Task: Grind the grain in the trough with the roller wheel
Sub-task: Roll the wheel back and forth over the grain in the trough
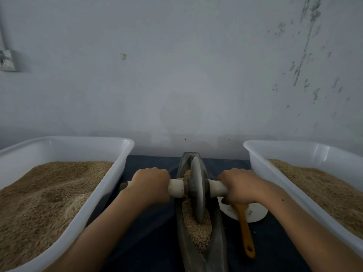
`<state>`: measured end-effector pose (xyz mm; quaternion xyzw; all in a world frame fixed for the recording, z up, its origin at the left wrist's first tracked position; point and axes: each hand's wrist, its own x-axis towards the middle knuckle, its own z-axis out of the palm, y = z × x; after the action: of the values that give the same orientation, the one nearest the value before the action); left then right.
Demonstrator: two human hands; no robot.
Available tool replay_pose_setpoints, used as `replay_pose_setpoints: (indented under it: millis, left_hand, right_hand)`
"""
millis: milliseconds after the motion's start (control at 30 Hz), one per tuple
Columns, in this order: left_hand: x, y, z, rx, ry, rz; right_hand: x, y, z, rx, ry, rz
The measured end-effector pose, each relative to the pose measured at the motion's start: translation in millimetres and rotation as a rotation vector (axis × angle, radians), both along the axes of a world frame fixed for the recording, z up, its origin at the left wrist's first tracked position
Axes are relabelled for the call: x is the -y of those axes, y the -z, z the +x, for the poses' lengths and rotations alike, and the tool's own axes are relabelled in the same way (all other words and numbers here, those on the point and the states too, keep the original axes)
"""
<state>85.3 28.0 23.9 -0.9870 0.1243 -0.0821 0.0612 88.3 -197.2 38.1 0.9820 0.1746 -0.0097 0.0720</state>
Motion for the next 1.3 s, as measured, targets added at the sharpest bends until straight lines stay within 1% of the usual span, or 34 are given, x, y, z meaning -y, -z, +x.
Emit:
replay_pose_setpoints:
  millis: [67,133,200,267,333,400,500,667,767,900,1033,1100,1200,1300]
  left_hand:
    - [0,0,0,0.014,-0.004,0.007]
    - [3,2,0,0.070,-0.019,0.008]
    - [5,5,0,0.142,-0.034,-0.027]
    - [6,8,-1,0.206,-0.040,-0.075]
    - [6,10,-1,0.263,-0.042,-0.083]
    - [7,11,-1,0.296,-0.045,-0.063]
    - [8,8,-1,0.252,-0.044,-0.029]
    - [3,-1,-2,0.019,-0.025,0.005]
    - [2,-3,-3,-0.036,-0.024,0.018]
    - [5,1,-3,0.056,-0.052,0.003]
    - [7,7,-4,0.217,-0.055,-0.060]
    - [8,9,-4,0.271,-0.047,-0.069]
    - [7,9,-3,0.270,-0.038,-0.069]
    - [5,6,-2,0.195,-0.035,-0.038]
  right_hand:
    - [1,1,0,-0.023,0.003,0.002]
    - [1,3,0,-0.004,0.009,0.024]
    - [0,6,1,0.093,0.007,0.047]
    - [-3,12,1,0.244,0.005,0.076]
    - [-4,18,1,0.369,0.007,0.111]
    - [-3,21,1,0.408,0.008,0.133]
    - [-1,17,2,0.327,-0.003,0.126]
    - [0,4,-1,0.074,-0.007,0.021]
    - [1,1,-2,0.004,0.004,0.002]
    - [-1,4,0,0.074,0.005,0.025]
    - [-2,15,1,0.277,0.006,0.101]
    - [-2,19,2,0.334,0.003,0.137]
    - [-1,21,3,0.343,0.004,0.132]
    - [-1,14,3,0.245,0.002,0.088]
